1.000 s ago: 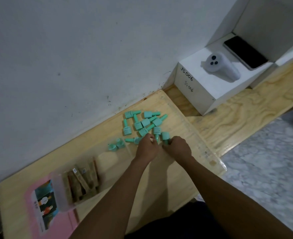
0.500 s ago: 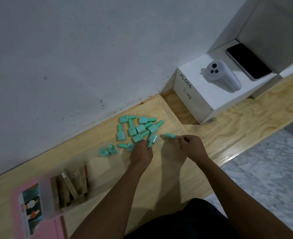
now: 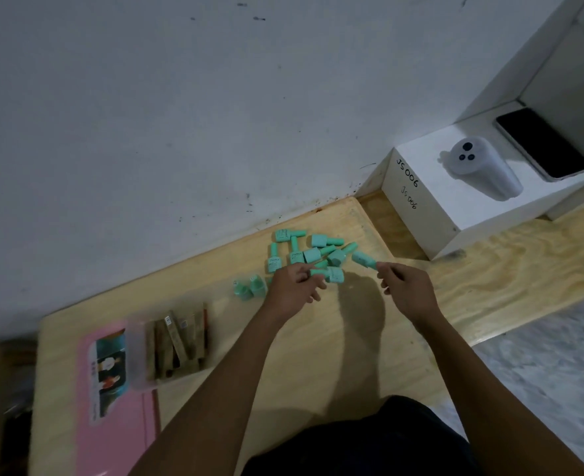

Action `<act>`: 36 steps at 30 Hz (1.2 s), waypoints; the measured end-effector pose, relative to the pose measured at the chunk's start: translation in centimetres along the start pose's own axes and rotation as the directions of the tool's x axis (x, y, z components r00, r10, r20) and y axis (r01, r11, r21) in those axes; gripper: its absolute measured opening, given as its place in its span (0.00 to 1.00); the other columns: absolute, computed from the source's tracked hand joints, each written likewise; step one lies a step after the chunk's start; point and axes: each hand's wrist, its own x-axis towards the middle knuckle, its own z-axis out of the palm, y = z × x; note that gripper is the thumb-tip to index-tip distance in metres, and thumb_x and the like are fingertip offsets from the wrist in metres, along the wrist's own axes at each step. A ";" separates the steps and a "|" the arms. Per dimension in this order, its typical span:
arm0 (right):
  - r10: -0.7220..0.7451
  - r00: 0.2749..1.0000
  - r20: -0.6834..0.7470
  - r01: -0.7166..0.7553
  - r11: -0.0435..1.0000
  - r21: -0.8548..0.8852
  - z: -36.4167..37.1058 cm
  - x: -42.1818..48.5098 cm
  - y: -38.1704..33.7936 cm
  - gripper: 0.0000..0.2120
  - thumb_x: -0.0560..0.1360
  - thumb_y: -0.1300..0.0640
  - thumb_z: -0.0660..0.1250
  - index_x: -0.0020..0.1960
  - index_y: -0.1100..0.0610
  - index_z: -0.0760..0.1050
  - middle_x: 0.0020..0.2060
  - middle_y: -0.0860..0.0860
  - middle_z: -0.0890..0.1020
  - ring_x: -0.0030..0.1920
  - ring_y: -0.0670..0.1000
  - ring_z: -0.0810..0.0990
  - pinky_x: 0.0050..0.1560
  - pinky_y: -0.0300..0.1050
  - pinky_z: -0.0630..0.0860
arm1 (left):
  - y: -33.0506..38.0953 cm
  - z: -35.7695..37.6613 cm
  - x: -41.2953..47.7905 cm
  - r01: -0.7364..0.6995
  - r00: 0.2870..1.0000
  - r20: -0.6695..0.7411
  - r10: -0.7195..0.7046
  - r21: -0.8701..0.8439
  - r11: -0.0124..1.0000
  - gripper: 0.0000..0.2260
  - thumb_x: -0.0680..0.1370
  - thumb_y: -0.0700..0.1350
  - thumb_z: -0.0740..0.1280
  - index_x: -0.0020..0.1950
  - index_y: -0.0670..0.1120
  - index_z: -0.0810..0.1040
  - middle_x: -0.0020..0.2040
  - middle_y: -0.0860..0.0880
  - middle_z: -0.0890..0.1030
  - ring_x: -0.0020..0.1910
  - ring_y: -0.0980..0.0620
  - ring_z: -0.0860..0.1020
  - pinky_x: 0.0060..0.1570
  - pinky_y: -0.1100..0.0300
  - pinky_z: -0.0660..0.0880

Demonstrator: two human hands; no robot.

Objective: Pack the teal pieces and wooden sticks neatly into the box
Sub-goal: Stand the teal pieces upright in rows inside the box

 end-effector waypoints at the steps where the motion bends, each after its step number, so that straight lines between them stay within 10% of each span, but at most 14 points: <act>1: -0.031 0.999 0.006 0.031 1.000 0.000 0.2 -0.3 -0.3 0.14 0.79 0.52 0.64 0.58 0.59 0.80 0.38 0.50 0.83 0.38 0.48 0.79 0.40 0.42 0.78 | 0.1 -0.6 -0.6 0.002 1.000 0.013 -0.002 -0.055 0.998 0.04 0.76 0.40 0.69 0.50 0.44 0.80 0.39 0.47 0.84 0.31 0.51 0.79 0.35 0.59 0.76; 8: -0.227 0.970 0.092 0.231 0.972 -0.041 3.1 -2.0 -2.8 0.12 0.78 0.51 0.66 0.54 0.56 0.84 0.34 0.50 0.83 0.31 0.43 0.76 0.33 0.35 0.74 | -1.0 -5.4 -4.4 -0.018 0.995 -0.103 -0.010 -0.264 0.964 0.08 0.76 0.40 0.69 0.54 0.41 0.81 0.38 0.47 0.81 0.31 0.53 0.76 0.34 0.61 0.76; 14: -0.364 0.903 0.228 0.401 0.905 -0.144 7.3 -3.2 -6.0 0.13 0.76 0.50 0.68 0.54 0.56 0.83 0.42 0.43 0.82 0.37 0.35 0.76 0.37 0.23 0.70 | -2.7 -9.8 -6.5 -0.089 0.951 -0.302 0.060 -0.082 0.993 0.08 0.77 0.42 0.68 0.55 0.44 0.81 0.43 0.48 0.79 0.34 0.53 0.75 0.35 0.61 0.77; 23: -0.392 0.881 0.266 0.458 0.847 -0.268 12.8 -4.6 -9.3 0.19 0.74 0.47 0.70 0.29 0.55 0.72 0.22 0.47 0.70 0.24 0.44 0.67 0.28 0.42 0.63 | -4.2 -13.0 -6.9 -0.153 0.912 -0.321 0.255 0.310 0.938 0.10 0.77 0.41 0.67 0.56 0.43 0.82 0.48 0.49 0.77 0.34 0.59 0.71 0.38 0.70 0.68; 36: -0.497 0.804 0.327 0.548 0.404 -0.732 17.0 -4.9 -8.2 0.13 0.73 0.42 0.66 0.43 0.49 0.83 0.38 0.48 0.84 0.43 0.53 0.80 0.48 0.50 0.69 | -7.2 -13.7 -4.4 -0.142 0.937 -0.224 0.268 0.456 0.879 0.10 0.75 0.43 0.69 0.56 0.45 0.82 0.47 0.51 0.79 0.28 0.60 0.69 0.35 0.65 0.64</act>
